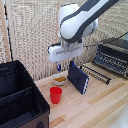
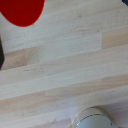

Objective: Kindly spot and seek the red cup placed ahead of you. Cautiously adjust your gripper towards the red cup, gripping it gently. Find the after-storage area of the caddy. Relocate the red cup in your grip over the rear portion and softly release it into the compartment.

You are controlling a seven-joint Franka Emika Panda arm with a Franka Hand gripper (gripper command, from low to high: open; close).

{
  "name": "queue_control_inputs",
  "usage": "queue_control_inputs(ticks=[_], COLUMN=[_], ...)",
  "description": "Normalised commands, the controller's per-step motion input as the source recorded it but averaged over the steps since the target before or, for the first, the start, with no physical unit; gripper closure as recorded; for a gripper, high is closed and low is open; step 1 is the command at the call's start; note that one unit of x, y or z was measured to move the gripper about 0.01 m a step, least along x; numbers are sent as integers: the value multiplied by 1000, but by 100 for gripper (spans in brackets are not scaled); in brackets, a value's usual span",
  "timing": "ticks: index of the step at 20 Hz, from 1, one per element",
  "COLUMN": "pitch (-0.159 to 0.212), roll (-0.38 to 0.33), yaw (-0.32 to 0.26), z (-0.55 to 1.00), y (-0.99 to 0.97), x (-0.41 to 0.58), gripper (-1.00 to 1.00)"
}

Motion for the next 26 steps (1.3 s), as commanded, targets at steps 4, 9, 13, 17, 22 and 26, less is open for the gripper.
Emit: queue_control_inputs(ticks=[4,9,13,17,22,26], pitch=[11,5,17,10,0,0], roll=[-3,0,-22,-29,-11,0], yaw=[12,33,9,30,78,110], z=[-305,-375,-339,-335,-322,-370], y=[87,3,161,78,4,-15], x=[0,0,0,0,73,184], gripper=[-100,-100,-100,-100,-100,-100])
